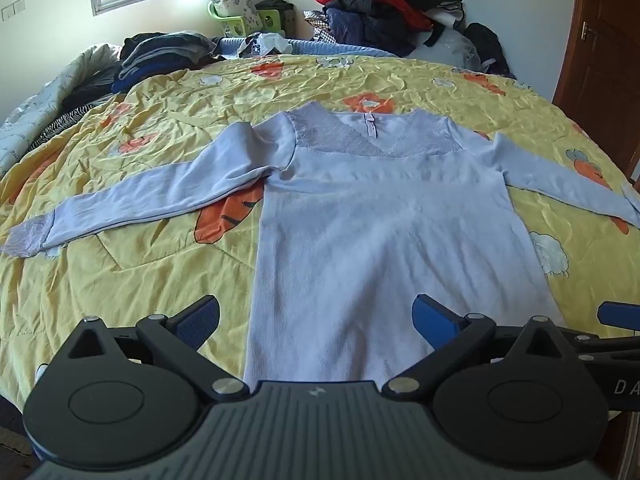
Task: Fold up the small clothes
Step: 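Move the right tool toward the cuff of the lavender blouse sleeve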
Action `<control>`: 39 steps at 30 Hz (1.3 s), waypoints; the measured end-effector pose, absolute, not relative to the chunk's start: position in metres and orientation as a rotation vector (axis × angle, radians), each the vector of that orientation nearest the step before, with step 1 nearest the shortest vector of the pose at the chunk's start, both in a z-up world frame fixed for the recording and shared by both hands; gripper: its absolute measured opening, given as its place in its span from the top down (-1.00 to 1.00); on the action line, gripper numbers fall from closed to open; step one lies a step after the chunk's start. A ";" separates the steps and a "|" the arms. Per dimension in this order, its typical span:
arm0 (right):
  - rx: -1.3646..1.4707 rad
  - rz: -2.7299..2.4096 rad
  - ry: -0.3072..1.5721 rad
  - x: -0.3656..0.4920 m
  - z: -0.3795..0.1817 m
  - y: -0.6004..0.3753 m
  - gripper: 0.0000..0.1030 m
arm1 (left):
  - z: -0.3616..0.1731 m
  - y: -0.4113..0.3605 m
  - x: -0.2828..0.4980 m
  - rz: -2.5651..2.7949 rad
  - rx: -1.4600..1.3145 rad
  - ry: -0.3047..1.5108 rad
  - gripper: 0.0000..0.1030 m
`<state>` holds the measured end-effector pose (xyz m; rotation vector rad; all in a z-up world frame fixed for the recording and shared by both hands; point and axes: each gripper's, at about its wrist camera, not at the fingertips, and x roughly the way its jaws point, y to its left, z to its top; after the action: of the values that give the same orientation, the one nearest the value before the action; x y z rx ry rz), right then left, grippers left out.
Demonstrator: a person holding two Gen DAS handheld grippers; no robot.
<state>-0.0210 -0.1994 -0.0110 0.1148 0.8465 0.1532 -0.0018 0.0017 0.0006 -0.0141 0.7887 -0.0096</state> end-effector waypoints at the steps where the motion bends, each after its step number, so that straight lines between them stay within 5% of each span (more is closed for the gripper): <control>1: 0.125 0.155 0.857 -0.021 -0.012 -0.200 -1.00 | 0.000 -0.001 -0.001 0.012 0.017 0.800 -1.00; 39: 0.126 0.131 0.869 -0.022 -0.020 -0.207 -1.00 | -0.005 0.005 -0.009 -0.013 -0.058 0.811 -1.00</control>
<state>-0.0222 -0.2068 -0.0198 0.1264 0.8686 0.1306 -0.0088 0.0046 -0.0053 -0.0577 0.8112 -0.0134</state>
